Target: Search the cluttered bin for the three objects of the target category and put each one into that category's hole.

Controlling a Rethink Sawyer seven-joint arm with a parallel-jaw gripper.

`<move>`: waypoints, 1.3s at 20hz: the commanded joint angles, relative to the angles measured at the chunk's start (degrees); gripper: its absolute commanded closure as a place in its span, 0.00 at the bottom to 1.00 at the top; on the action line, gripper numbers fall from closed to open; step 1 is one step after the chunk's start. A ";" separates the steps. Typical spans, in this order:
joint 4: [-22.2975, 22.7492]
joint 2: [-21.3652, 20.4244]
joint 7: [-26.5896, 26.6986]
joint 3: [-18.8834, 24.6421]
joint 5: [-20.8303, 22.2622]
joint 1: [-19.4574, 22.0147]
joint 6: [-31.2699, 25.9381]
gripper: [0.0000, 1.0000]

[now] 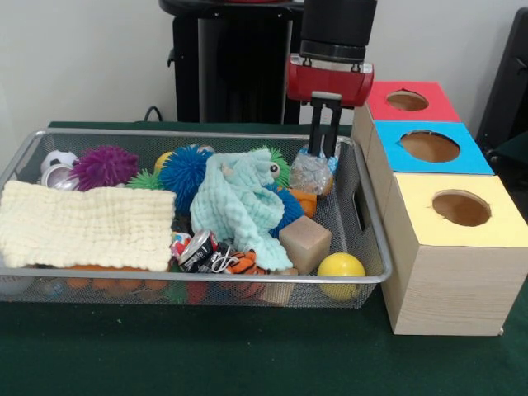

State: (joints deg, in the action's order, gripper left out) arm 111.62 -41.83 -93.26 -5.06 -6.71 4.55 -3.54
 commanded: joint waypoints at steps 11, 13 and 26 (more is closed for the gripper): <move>-4.02 -7.07 -8.60 -1.59 -0.69 -2.37 -18.91 1.00; -3.48 -7.34 -9.13 -1.60 -0.88 -2.52 -19.18 1.00; -2.92 -7.92 -13.59 0.43 -6.74 -2.70 -25.89 1.00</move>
State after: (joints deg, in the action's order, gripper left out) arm 110.94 -49.92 -93.26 -7.57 -9.89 1.46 -21.85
